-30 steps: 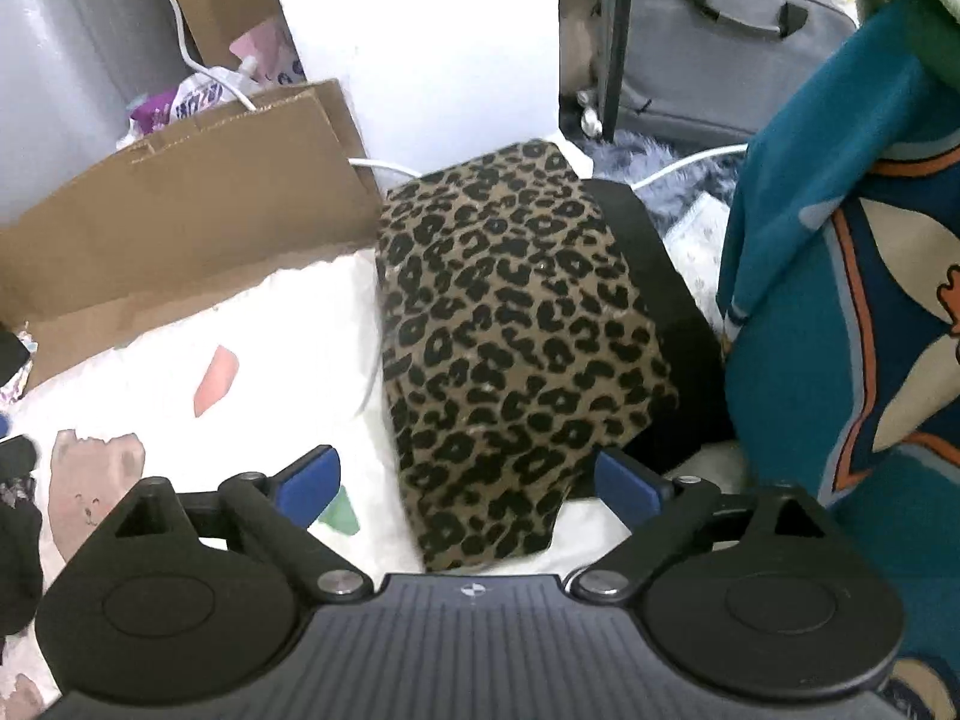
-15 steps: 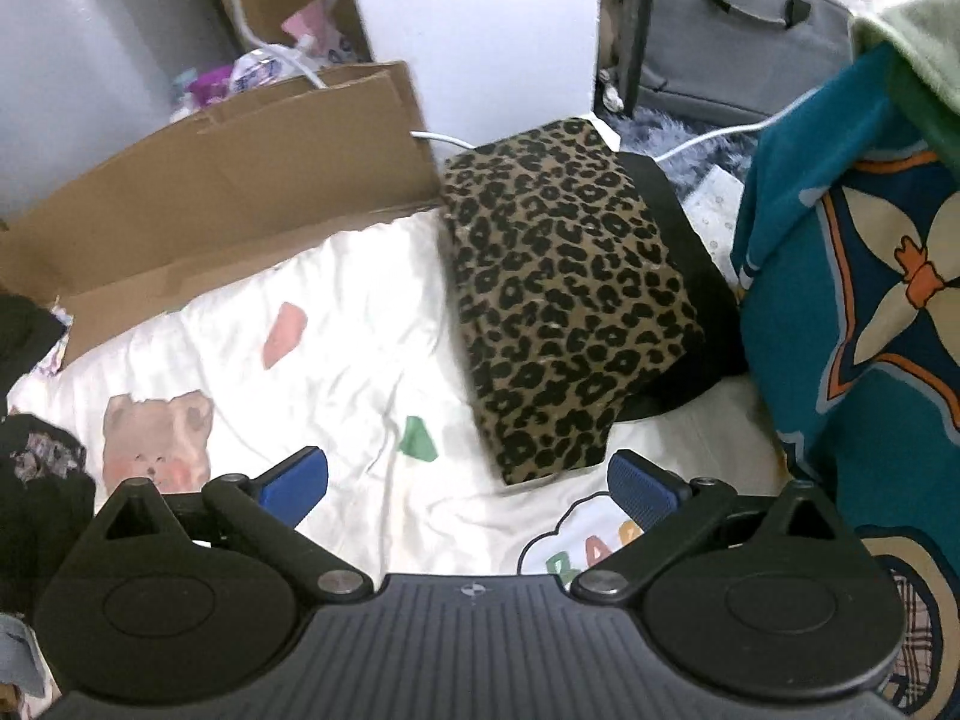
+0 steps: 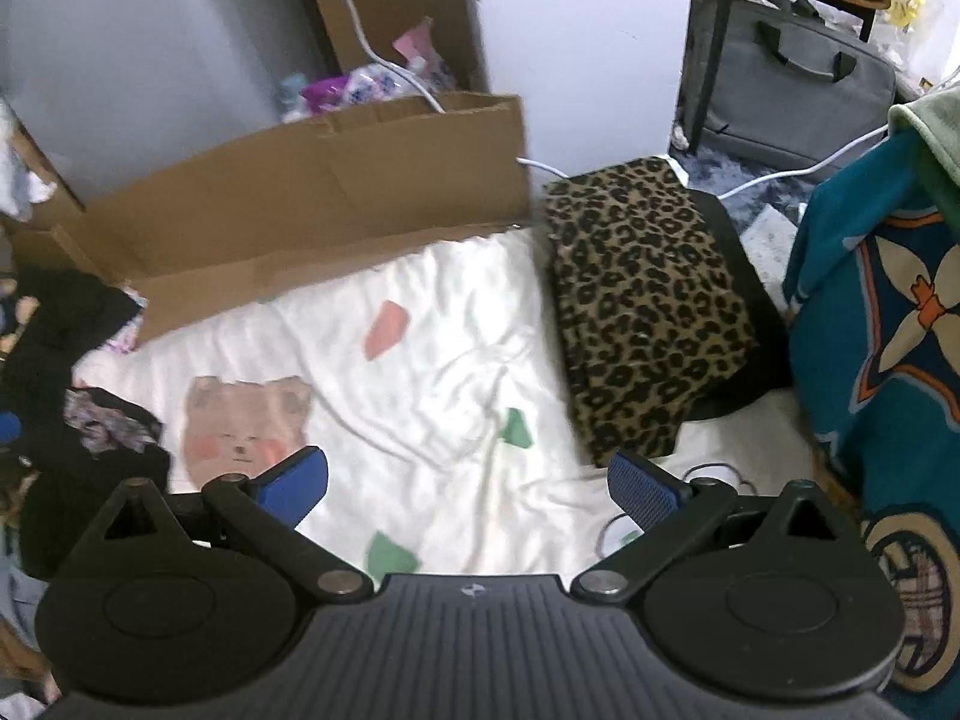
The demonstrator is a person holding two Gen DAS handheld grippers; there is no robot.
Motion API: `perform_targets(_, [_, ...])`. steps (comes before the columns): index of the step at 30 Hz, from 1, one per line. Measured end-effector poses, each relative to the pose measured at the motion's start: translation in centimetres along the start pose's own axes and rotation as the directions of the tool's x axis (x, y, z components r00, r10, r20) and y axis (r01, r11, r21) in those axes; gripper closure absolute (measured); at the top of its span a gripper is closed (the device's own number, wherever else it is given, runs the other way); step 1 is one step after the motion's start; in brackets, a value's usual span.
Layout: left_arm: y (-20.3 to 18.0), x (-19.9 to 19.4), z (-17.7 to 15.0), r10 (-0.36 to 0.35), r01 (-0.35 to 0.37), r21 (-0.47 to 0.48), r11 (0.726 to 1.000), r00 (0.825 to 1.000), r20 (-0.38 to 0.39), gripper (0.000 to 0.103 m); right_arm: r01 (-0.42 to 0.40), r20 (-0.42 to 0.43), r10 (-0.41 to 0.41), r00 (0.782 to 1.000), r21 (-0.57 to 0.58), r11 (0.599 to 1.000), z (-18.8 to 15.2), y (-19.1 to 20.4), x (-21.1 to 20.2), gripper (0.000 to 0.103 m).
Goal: Fold clothes
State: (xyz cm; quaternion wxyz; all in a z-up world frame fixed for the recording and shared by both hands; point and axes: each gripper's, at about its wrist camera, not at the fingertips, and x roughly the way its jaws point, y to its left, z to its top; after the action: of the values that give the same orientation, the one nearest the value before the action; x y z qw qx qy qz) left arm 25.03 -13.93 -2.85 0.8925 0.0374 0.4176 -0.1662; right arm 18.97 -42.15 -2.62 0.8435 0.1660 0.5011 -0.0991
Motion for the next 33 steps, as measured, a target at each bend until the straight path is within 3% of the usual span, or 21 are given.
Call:
perform_targets(3, [0.9, -0.8, -0.7, 0.023, -0.022, -0.051, 0.998, 1.000, 0.007, 0.000, -0.022, -0.003, 0.022, 1.000, -0.004, 1.000, -0.5, 1.0, -1.2, 0.001])
perform_targets(9, [1.7, -3.0, -1.4, 0.049, -0.048, -0.069, 0.997, 0.999, 0.011, 0.000, -0.041, 0.013, 0.042, 0.999, -0.022, 0.999, -1.7, 2.8, -3.9, 0.001])
perform_targets(18, [1.4, -7.3, -3.4, -0.021, 0.024, -0.084, 0.996, 0.999, 0.033, 0.000, -0.053, 0.022, 0.054, 0.998, -0.021, 0.998, -3.3, 4.2, -6.7, 0.001])
perform_targets(22, [0.7, -8.9, -4.6, -0.001, 0.003, -0.046, 0.999, 0.999, 0.044, 0.000, -0.064, 0.031, 0.064, 0.997, -0.022, 0.998, -3.8, 4.4, -7.7, 0.001])
perform_targets(33, [1.2, -12.6, -7.7, -0.004, 0.007, -0.057, 0.998, 0.998, 0.058, 0.000, -0.054, 0.090, 0.052, 0.995, 0.015, 0.998, -5.4, 3.8, -10.9, 0.001])
